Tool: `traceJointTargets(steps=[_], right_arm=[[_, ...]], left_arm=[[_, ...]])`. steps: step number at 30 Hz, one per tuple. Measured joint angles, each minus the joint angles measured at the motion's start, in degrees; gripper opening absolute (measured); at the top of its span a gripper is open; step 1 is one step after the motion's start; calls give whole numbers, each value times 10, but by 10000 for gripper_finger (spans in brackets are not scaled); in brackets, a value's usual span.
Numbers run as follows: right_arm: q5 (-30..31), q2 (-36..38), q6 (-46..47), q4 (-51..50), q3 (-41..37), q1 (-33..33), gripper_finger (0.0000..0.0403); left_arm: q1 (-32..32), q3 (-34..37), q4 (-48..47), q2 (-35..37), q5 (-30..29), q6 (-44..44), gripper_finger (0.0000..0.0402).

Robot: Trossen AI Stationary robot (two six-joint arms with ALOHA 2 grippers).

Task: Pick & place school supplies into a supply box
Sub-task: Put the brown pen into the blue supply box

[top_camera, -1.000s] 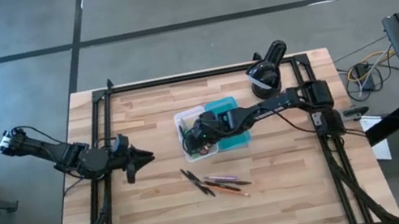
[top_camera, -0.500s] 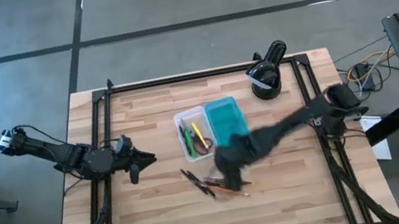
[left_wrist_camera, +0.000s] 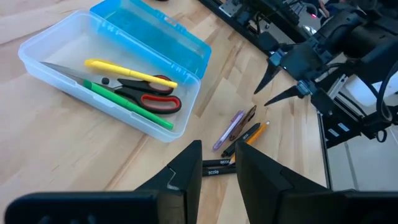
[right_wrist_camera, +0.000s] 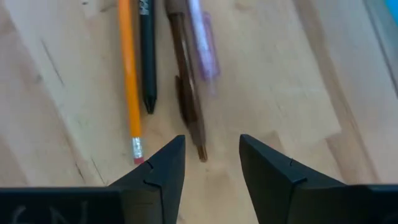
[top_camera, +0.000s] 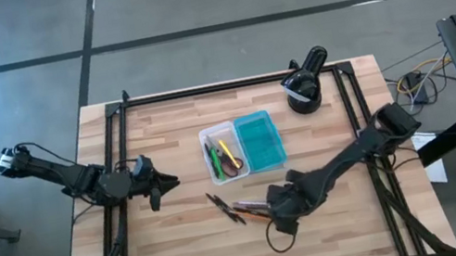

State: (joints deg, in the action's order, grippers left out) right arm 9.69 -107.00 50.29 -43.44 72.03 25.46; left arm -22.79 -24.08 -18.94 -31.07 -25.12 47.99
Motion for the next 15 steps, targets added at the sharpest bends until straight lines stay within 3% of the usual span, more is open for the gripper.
traceJointTargets(steps=[15], right_arm=[[-27,-9,-74,87,-39,-18,175]], left_arm=[[0,0,-1,0,0,-2,80]])
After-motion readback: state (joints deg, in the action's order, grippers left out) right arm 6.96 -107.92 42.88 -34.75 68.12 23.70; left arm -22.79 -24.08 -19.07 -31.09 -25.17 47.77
